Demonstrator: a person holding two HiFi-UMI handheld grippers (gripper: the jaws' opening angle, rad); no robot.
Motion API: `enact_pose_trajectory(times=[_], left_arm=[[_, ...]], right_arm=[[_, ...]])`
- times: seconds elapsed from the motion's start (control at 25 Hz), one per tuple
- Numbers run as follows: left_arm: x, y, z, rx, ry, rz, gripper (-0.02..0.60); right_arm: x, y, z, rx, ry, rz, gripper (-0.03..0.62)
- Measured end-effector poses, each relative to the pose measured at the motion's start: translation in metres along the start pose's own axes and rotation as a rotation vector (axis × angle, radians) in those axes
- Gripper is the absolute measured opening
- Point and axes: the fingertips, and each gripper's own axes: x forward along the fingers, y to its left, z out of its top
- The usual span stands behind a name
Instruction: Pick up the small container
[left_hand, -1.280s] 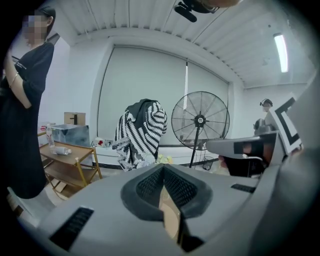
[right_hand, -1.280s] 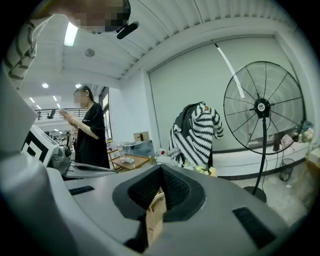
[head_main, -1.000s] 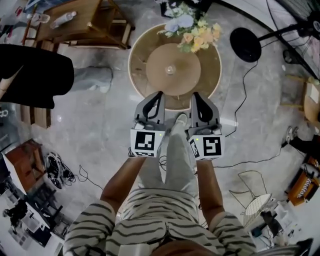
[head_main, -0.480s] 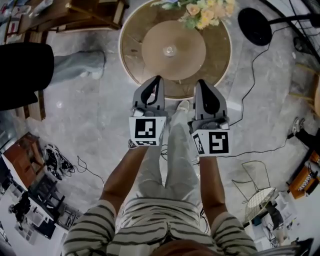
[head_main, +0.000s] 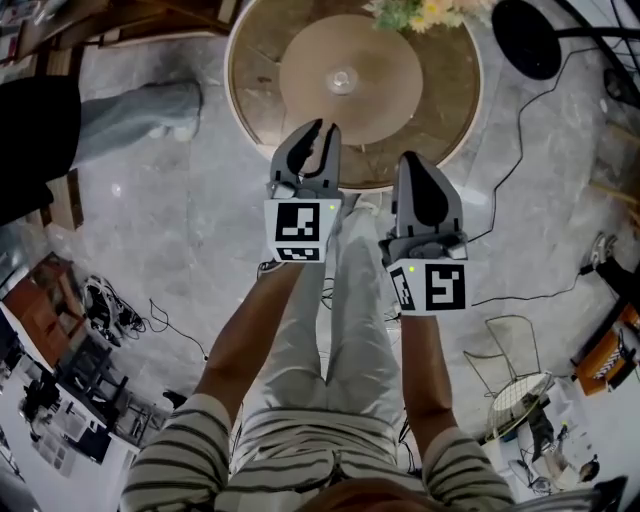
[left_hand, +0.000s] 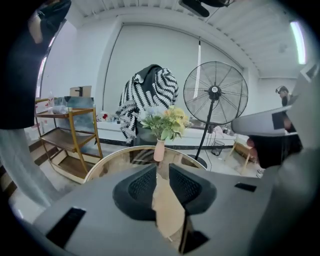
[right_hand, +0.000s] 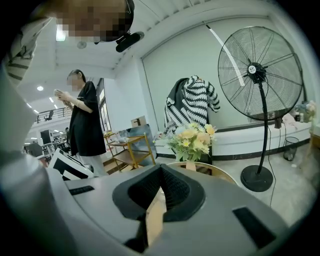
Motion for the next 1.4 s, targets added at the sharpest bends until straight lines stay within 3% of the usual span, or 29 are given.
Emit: enact_pose_trajectory(times=[0.64, 0.92, 1.4], left_arm=[[0.069, 0.013, -0.046, 0.02, 0.089, -0.006, 0.3], [0.094, 0.019, -0.053, 0.023, 0.066, 0.01, 0.391], [0.139, 0.03, -0.075, 0.06, 0.106, 0.016, 0.433]], right_arm=[[0.022, -0.012, -0.031, 0.02, 0.034, 0.01, 0.009], [0.031, -0.017, -0.039, 0.03, 0.039, 0.006, 0.009], [0.044, -0.035, -0.054, 0.033, 0.054, -0.028, 0.009]])
